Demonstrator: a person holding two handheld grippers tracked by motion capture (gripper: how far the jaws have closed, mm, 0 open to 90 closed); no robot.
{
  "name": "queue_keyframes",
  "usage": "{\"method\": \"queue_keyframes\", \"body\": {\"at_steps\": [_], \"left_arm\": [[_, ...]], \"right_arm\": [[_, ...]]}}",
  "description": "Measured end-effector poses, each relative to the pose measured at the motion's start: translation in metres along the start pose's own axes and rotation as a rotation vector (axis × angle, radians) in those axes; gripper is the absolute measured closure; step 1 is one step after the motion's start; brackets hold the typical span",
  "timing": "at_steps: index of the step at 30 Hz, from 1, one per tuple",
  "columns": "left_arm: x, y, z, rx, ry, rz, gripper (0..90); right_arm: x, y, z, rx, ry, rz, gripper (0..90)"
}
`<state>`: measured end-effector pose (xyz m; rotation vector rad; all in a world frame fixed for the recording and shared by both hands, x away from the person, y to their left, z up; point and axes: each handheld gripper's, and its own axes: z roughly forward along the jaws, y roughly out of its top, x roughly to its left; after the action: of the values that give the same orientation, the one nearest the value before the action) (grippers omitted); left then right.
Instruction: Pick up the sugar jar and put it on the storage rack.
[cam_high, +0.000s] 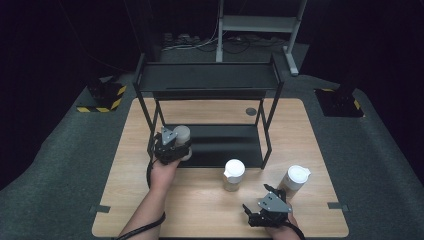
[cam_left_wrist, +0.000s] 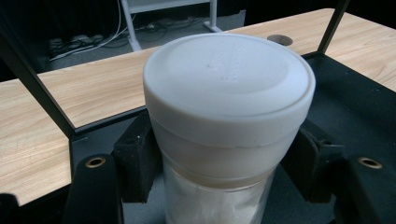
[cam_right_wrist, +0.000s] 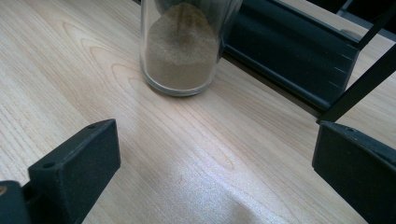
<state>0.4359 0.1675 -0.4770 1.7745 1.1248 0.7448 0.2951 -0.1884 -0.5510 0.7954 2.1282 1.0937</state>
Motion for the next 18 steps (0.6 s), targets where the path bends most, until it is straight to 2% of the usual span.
{"method": "queue_keyframes", "body": {"at_steps": [5, 9, 13, 18], "left_arm": [[-0.0018, -0.0026, -0.0020, -0.005, 0.002, 0.017, 34.8], [-0.0009, -0.0065, -0.0037, -0.019, -0.004, 0.005, 34.7], [-0.0020, -0.0066, -0.0045, -0.014, -0.005, 0.020, 34.6], [-0.0019, -0.0060, -0.0034, -0.012, -0.003, 0.010, 34.5]], "right_arm": [[-0.0001, 0.0000, 0.0000, 0.000, 0.000, 0.001, 0.3], [0.0003, 0.0001, 0.0001, 0.002, -0.001, -0.003, 0.4], [0.0005, 0.0001, 0.0003, 0.004, 0.000, -0.006, 0.4], [0.0005, -0.0001, -0.0003, -0.001, -0.005, -0.001, 0.4]]}}
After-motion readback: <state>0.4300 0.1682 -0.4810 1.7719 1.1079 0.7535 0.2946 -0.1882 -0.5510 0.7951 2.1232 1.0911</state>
